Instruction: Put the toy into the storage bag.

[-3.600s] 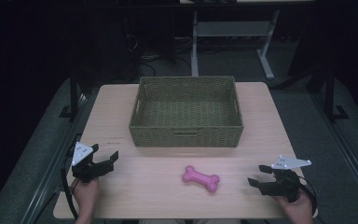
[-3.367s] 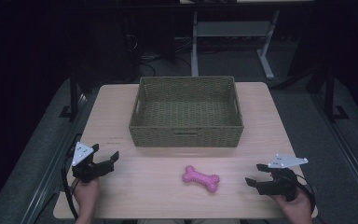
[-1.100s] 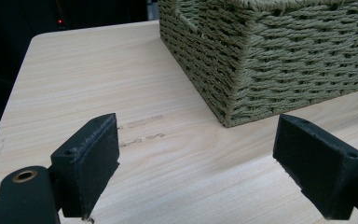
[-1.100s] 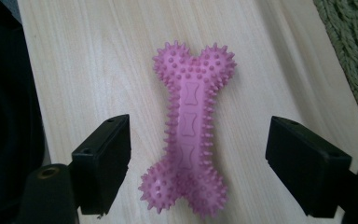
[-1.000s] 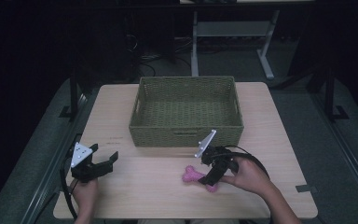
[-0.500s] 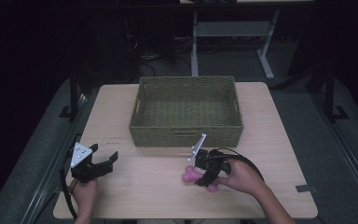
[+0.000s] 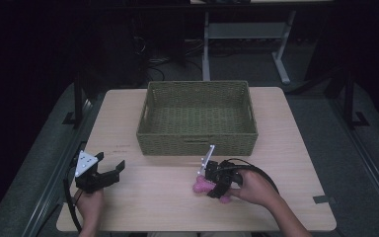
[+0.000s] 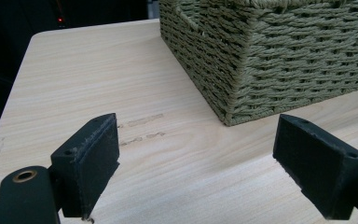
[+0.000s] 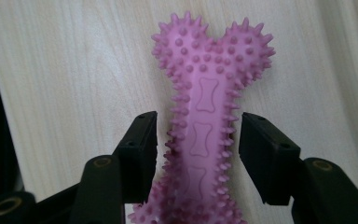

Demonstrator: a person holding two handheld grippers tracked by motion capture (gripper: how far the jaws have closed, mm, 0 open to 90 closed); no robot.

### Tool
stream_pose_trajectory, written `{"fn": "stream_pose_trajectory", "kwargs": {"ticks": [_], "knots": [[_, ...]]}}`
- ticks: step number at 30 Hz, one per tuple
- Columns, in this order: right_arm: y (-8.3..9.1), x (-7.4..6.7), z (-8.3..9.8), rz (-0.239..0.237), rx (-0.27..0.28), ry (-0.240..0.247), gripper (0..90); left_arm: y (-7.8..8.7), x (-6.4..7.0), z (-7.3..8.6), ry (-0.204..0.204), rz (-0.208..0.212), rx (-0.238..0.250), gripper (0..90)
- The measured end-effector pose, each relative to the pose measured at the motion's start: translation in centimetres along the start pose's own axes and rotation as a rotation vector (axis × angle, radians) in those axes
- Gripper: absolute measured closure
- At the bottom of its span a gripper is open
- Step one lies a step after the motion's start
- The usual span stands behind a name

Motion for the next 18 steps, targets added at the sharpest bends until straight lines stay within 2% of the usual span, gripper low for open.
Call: {"fn": "stream_pose_trajectory", "kwargs": {"ticks": [4, 13, 18], "knots": [[-0.4, 0.0, 0.0, 0.013, -0.022, 0.010, 51.3, 0.0, 0.0, 0.0, -0.004, 0.000, 0.001, 13.8], [-0.1, 0.1, 0.1, 0.013, -0.012, 0.034, 58.0, 0.1, 0.0, 0.0, -0.007, -0.001, 0.001, 13.8], [0.9, 0.7, 0.3, -0.021, 0.038, 0.022, 58.1, 0.1, -0.1, 0.0, 0.000, 0.000, 0.000, 13.9]]}}
Point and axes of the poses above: each handheld gripper's, and its own axes: y roughly backward along the jaws, z roughly out of its underside, x roughly to its right, the point moved 4 cm from there along -y, roughly forward along the jaws, and after that the axes turned 1 degree about -x, right-handed, at the moved point
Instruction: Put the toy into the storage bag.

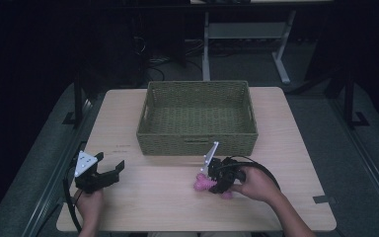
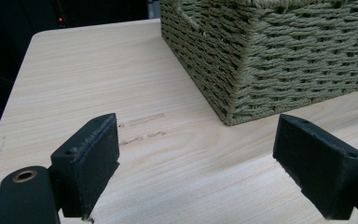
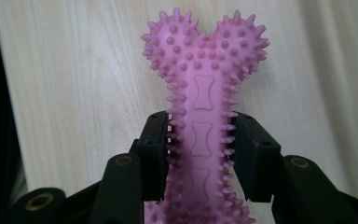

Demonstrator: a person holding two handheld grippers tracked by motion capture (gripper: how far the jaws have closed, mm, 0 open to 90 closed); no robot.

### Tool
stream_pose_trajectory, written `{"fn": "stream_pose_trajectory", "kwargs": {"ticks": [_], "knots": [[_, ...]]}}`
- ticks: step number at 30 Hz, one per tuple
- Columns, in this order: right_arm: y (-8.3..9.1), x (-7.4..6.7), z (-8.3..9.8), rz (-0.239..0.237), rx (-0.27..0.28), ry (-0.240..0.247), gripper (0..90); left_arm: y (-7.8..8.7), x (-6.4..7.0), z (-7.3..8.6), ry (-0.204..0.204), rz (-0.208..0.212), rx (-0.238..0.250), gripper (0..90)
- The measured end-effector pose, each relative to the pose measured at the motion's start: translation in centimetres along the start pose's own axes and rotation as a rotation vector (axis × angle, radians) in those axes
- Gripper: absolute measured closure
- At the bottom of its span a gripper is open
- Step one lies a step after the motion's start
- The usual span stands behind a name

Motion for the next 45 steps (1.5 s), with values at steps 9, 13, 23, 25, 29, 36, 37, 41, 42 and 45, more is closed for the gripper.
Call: {"fn": "stream_pose_trajectory", "kwargs": {"ticks": [9, 13, 23, 25, 29, 36, 37, 41, 42, 45], "knots": [[2.5, 1.6, 0.2, -0.047, 0.069, 0.004, 58.2, 0.0, 0.0, 0.0, 0.001, -0.002, -0.002, 13.8], [3.7, 2.1, 0.1, -0.055, 0.103, 0.008, 58.2, 0.0, 0.1, 0.0, -0.003, -0.001, -0.002, 13.9], [6.0, 3.2, -0.2, -0.055, 0.134, 0.012, 58.2, -0.1, 0.1, 0.1, -0.001, 0.000, -0.005, 13.9], [6.3, 3.5, -0.2, -0.054, 0.138, 0.011, 58.2, -0.1, 0.0, 0.1, 0.000, -0.003, -0.005, 13.9], [6.6, 3.8, -0.4, -0.050, 0.135, 0.013, 58.2, 0.0, 0.0, 0.0, -0.001, -0.004, -0.003, 13.8], [7.5, 4.1, -0.9, -0.044, 0.141, 0.021, 58.2, 0.0, 0.0, 0.1, 0.003, -0.004, -0.004, 13.9], [7.6, 4.2, -1.0, -0.043, 0.145, 0.021, 58.2, 0.0, 0.0, 0.0, 0.000, -0.003, -0.004, 13.8], [8.2, 4.3, -1.2, -0.051, 0.162, 0.019, 58.2, -0.1, -0.1, 0.1, 0.004, -0.003, -0.005, 13.8], [8.3, 4.4, -1.2, -0.045, 0.157, 0.023, 58.2, -0.1, -0.1, 0.1, 0.005, -0.003, -0.005, 13.9], [8.7, 4.6, -1.4, -0.041, 0.156, 0.024, 58.2, 0.0, -0.1, 0.1, 0.006, -0.004, 0.000, 13.8]]}}
Point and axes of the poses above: each handheld gripper's, and its own axes: y roughly backward along the jaws, z roughly out of its underside, x roughly to its right, the point moved 4 cm from there along -y, roughly forward along the jaws, and after that the axes turned 1 degree about -x, right-handed, at the moved point
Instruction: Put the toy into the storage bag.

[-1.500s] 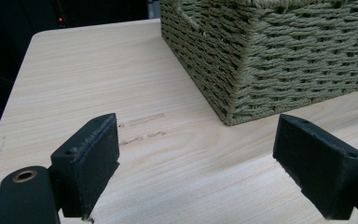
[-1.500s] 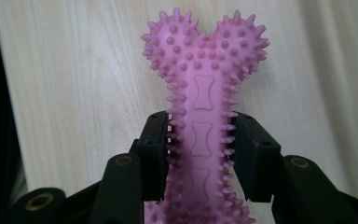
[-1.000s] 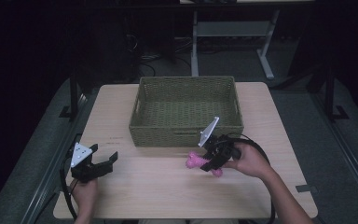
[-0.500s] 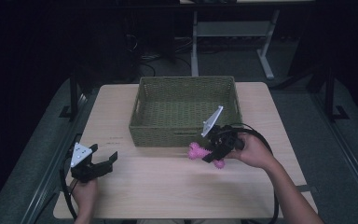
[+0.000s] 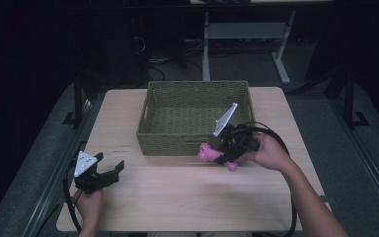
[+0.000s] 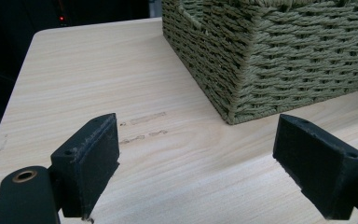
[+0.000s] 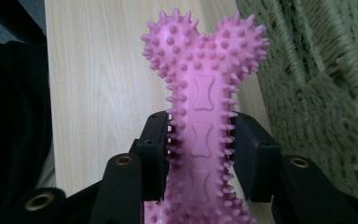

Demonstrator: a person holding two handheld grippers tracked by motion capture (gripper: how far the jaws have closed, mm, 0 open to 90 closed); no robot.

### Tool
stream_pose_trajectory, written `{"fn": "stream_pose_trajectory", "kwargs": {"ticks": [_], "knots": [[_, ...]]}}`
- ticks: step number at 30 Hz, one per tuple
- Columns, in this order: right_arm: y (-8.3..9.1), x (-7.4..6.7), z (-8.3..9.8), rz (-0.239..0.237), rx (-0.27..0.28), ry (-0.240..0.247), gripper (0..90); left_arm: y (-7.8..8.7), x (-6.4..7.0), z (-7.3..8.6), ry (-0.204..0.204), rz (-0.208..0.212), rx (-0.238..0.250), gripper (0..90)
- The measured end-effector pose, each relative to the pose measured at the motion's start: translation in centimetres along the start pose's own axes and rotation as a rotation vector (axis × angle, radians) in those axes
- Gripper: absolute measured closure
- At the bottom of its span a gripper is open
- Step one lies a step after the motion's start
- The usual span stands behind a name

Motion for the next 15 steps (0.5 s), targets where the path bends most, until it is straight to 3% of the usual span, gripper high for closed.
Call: {"fn": "stream_pose_trajectory", "kwargs": {"ticks": [3, 15], "knots": [[0.4, 0.2, -0.2, -0.017, 0.017, -0.003, 58.2, 0.0, 0.0, 0.0, -0.002, -0.005, -0.001, 13.9], [1.8, 1.0, -0.9, 0.007, 0.005, -0.003, 58.2, 0.0, -0.1, 0.0, 0.002, -0.006, -0.002, 13.9]]}}
Point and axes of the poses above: each handheld gripper's, and its own axes: y roughly backward along the jaws, z roughly out of its underside, x roughly to its right, the point moved 4 cm from there along -y, roughly forward along the jaws, and after that the axes turned 1 degree about -x, right-handed, at the moved point
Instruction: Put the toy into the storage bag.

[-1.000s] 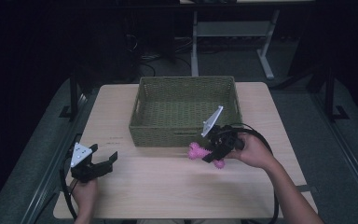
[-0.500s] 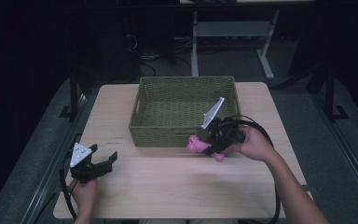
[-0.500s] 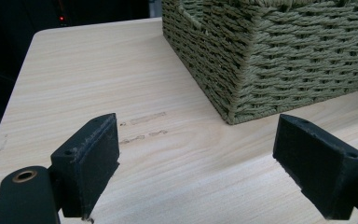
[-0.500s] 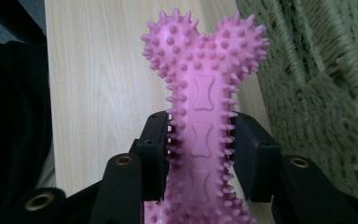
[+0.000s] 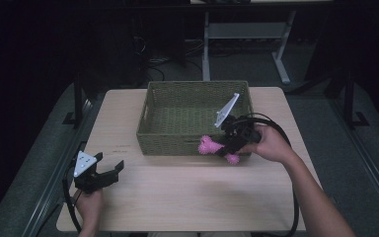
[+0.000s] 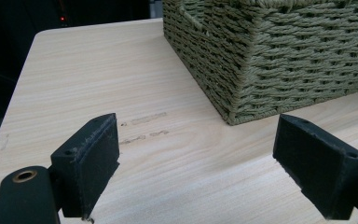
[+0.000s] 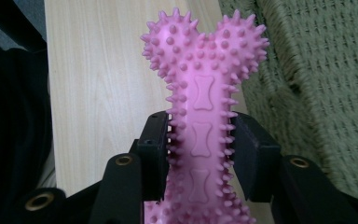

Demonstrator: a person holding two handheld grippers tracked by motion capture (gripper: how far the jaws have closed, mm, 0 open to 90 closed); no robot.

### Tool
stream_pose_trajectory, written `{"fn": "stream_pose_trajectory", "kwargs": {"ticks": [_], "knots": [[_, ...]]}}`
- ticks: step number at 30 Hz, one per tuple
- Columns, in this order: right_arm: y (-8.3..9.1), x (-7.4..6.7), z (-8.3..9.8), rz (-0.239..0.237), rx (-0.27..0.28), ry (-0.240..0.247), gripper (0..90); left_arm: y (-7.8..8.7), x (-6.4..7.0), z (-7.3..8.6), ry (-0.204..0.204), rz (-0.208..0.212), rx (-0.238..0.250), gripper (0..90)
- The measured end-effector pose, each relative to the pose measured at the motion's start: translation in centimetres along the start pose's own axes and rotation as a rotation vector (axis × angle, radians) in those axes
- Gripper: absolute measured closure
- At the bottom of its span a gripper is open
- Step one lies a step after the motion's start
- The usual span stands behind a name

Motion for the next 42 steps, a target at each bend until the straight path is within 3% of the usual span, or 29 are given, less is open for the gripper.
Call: {"fn": "stream_pose_trajectory", "kwargs": {"ticks": [16, 31, 42], "knots": [[2.0, 2.1, -2.2, 0.031, -0.012, -0.001, 58.2, -0.1, 0.1, 0.0, -0.001, 0.004, 0.001, 13.8], [2.8, 4.7, -4.0, 0.031, -0.026, -0.006, 58.3, -0.1, 0.2, 0.0, -0.005, 0.010, 0.002, 13.9], [2.6, 6.8, -4.6, 0.026, -0.028, -0.032, 58.3, -0.2, 0.2, 0.0, -0.001, 0.013, 0.003, 13.9]]}}
Point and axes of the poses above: each handheld gripper's, and its own axes: y roughly backward along the jaws, z roughly out of its underside, x roughly to its right, the point moved 4 cm from there along -y, roughly forward along the jaws, and after that the axes turned 1 degree about -x, right-handed, at the moved point
